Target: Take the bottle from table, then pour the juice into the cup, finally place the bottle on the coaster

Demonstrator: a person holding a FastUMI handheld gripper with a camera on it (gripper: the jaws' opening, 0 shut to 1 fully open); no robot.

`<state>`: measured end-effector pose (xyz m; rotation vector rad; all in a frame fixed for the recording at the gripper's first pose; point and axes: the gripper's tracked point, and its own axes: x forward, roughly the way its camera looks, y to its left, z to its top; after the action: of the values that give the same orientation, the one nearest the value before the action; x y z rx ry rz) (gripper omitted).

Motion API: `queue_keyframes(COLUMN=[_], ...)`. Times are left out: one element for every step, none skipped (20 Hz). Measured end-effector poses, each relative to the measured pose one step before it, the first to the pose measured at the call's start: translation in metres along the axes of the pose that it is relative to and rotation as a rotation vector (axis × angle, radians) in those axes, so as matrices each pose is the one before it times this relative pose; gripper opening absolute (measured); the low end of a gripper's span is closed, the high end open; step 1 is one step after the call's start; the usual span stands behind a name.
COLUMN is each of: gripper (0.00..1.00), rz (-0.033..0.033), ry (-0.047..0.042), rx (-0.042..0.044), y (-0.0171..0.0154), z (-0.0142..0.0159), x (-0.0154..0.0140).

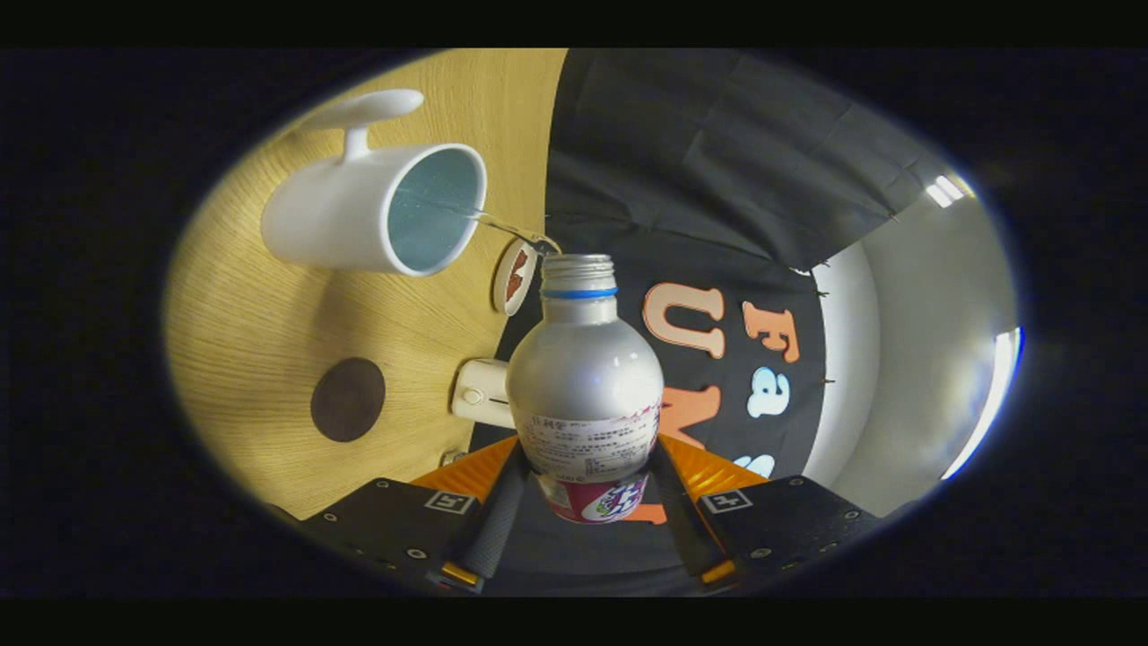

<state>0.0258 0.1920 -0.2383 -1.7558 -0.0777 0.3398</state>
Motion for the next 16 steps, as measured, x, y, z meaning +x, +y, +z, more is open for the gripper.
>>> queue_keyframes(gripper=[0.76, 0.76, 0.76, 0.76, 0.76, 0.76, 0.76, 0.76, 0.76, 0.76, 0.76, 0.76, 0.76, 0.76, 0.76, 0.76], rz=[-0.00154, -0.00281, -0.00105, -0.00138, 0.00199, 0.00145, -0.00154, 0.00007, 0.00086, 0.01826, 0.00019, -0.00578, -0.00114, -0.00123, 0.00004, -0.0051], ry=[-0.00257, -0.00008, 0.00112, -0.00199, -0.00319, -0.00277, -0.00268, -0.00162, 0.00081, 0.00205, -0.00232, -0.00357, -0.00226, -0.00057, -0.00067, 0.00009], rx=[-0.00306, -0.00271, -0.00128, -0.0037, -0.0065, -0.00767, -0.00581, -0.00392, -0.00025, 0.00776, -0.00797, -0.01986, -0.01384, -0.00413, 0.00014, -0.00265], y=[0.00049, -0.00081, 0.00051, 0.00025, -0.00038, -0.0013, -0.00249, 0.00003, -0.00037, 0.00401, -0.00054, -0.00412, -0.00135, 0.00028, -0.00045, -0.00045], z=[0.00006, -0.00092, 0.00024, 0.00029, 0.00004, -0.00005, -0.00064, -0.00014, 0.00015, 0.00011, -0.0014, 0.00044, 0.00072, -0.00041, -0.00005, -0.00006], x=[-0.00004, 0.00167, -0.00004, -0.00041, 0.00065, 0.00046, 0.00178, 0.00056, -0.00027, -0.00133, 0.00235, 0.00124, -0.00065, -0.00044, 0.00028, 0.00061])
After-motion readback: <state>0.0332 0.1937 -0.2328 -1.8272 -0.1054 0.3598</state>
